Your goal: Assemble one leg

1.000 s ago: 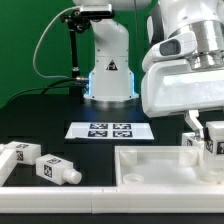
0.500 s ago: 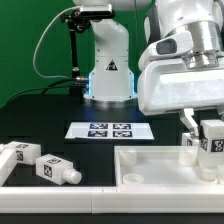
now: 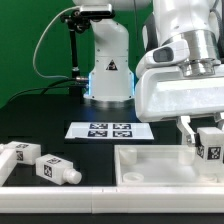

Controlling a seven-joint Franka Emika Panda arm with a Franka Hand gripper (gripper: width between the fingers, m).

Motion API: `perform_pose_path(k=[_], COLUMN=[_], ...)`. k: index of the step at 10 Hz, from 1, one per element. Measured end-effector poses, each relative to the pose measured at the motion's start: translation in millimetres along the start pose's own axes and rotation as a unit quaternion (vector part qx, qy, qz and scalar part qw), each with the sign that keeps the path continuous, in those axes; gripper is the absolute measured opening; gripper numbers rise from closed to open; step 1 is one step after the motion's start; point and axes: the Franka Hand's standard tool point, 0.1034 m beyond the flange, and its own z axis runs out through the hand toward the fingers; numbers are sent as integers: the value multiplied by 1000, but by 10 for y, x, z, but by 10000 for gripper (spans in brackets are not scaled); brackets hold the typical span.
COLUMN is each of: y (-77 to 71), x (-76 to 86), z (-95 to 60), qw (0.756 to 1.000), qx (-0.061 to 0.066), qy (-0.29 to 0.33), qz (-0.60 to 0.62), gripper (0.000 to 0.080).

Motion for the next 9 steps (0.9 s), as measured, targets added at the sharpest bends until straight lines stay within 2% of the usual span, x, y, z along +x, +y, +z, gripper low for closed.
perform_pose_path(k=[4, 5, 6, 7, 8, 9], y=[7, 7, 2, 14, 102, 99], x=[8, 6, -3, -6, 66, 67], z=[9, 10, 15, 16, -17, 15], qw=[1000, 1000, 1000, 1000, 1000, 998], qx=[-5, -5, -3, -1, -4, 3], qy=[19, 19, 14, -3, -12, -51], qz=[1, 1, 1, 2, 6, 23], gripper=[285, 375, 375, 547, 628, 644])
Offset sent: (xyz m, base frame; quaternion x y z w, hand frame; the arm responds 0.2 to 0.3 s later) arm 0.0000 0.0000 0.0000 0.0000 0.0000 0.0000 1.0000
